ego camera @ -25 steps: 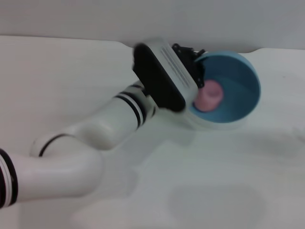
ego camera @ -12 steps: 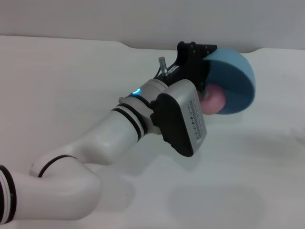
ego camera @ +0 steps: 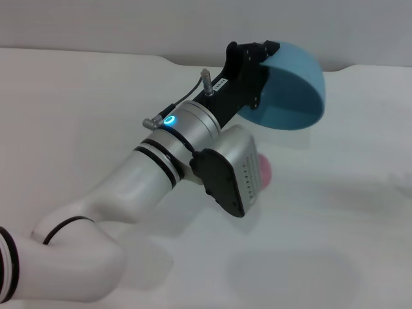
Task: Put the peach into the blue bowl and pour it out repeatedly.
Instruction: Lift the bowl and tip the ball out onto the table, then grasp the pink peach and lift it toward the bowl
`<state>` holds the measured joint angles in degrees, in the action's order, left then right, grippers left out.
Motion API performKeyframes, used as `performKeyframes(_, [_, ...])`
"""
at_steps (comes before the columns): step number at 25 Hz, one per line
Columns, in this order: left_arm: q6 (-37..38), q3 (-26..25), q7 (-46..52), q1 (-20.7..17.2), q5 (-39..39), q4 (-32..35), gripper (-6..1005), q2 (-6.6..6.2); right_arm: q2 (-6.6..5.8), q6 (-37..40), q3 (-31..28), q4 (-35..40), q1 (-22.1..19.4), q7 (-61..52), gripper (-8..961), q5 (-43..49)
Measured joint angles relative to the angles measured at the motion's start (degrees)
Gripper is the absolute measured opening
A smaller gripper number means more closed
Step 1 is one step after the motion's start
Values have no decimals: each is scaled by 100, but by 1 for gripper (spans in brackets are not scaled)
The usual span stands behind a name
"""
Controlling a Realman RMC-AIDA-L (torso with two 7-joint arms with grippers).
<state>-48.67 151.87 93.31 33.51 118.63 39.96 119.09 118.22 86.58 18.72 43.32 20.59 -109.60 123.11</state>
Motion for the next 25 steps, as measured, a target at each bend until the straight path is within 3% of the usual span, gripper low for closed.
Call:
performKeyframes(6, [104,-160,567,42,-398,123,-1,0,0,14,52,-11,28,10,609,-4])
performKeyframes(8, [368,-515,1105,75,-659,210,-1,1,0,15,68,-11,46,31,611,-5])
performKeyframes(9, [745,-987,1638,91,-819,286,-1,-3,0,6,71,-11,60,38,612,-5])
performKeyframes(10, [745,-987,1638,91,-819,286,-1,-3,0,-2,76,-11,79,41,613,-7])
performKeyframes(15, [2828,-2895,2641,73,-1217,606,-1,-57,0,-18,126,-8,240,69,618,-7])
performKeyframes(20, [6149,-5335,2763,186,-1466,531,-1,-94,0,-36,461,-84,597,431,623,-7])
performKeyframes(22, [7218,-6202,2814,223,-1445,451,-1,-130,0,-69,701,-181,810,633,625,2])
performKeyframes(24, [7900,-6750,2840,208,-1389,432,-2,-158,0,-119,1075,-229,1013,821,628,27])
performKeyframes(25, [8334,-7083,2866,177,-1295,433,-2,-185,-1,-273,1619,-235,1218,954,629,44])
